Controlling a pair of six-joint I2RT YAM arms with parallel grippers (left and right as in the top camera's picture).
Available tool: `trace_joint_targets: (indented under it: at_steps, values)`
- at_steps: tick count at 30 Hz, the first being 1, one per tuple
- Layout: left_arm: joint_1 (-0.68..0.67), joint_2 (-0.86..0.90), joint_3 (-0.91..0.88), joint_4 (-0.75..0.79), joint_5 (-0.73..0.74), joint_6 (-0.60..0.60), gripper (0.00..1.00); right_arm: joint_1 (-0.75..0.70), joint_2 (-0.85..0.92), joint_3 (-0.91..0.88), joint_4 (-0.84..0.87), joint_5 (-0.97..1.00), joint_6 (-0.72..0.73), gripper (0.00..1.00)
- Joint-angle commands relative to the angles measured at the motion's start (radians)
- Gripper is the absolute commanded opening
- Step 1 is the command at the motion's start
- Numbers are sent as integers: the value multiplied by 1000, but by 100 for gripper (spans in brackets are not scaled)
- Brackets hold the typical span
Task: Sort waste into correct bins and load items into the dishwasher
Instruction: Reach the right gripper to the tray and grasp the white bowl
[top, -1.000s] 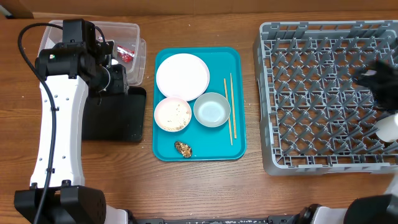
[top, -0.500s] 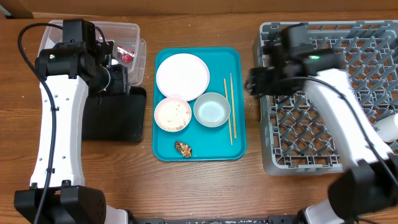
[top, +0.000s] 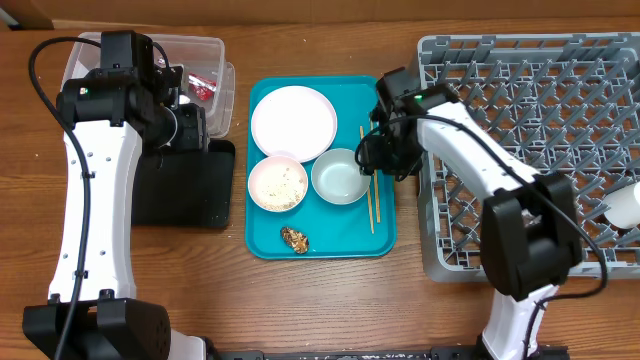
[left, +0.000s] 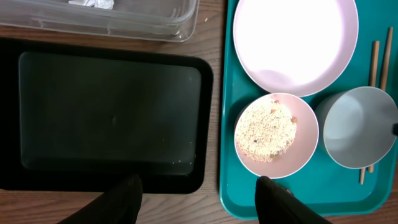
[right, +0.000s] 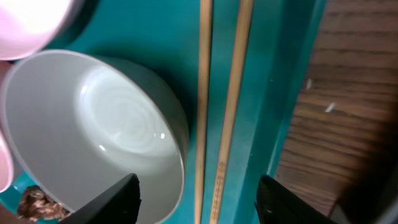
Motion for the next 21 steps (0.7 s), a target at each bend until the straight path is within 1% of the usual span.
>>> trace_joint_targets:
  at_steps: [1, 3, 6, 8, 9, 11, 13, 16, 17, 21]
  values:
    - [-3, -6, 13, 2, 12, -14, 61, 17, 48, 4, 2, 9, 21, 57]
    - [-3, -6, 13, 1, 12, -14, 61, 18, 57, 2, 3, 9, 21, 52]
    - [-3, -6, 13, 2, 11, -14, 61, 18, 58, 2, 3, 9, 21, 49]
    - [-3, -6, 13, 2, 12, -14, 61, 17, 58, 2, -4, 9, 21, 41]
    - [-3, -6, 13, 2, 12, -14, 61, 12, 58, 2, -10, 9, 21, 31]
    - [-3, -6, 13, 2, 12, -14, 61, 8, 57, 3, -14, 9, 21, 19]
    - [-3, -6, 13, 2, 12, -14, 61, 6, 57, 3, -16, 9, 21, 12]
    - [-3, -6, 13, 1, 12, -14, 61, 6, 54, 4, -21, 9, 21, 8]
    - [-3, -6, 13, 1, 12, -14, 61, 5, 51, 6, -26, 10, 21, 5]
    - [-3, -6, 13, 1, 12, -14, 61, -12, 18, 37, -52, 10, 17, 4]
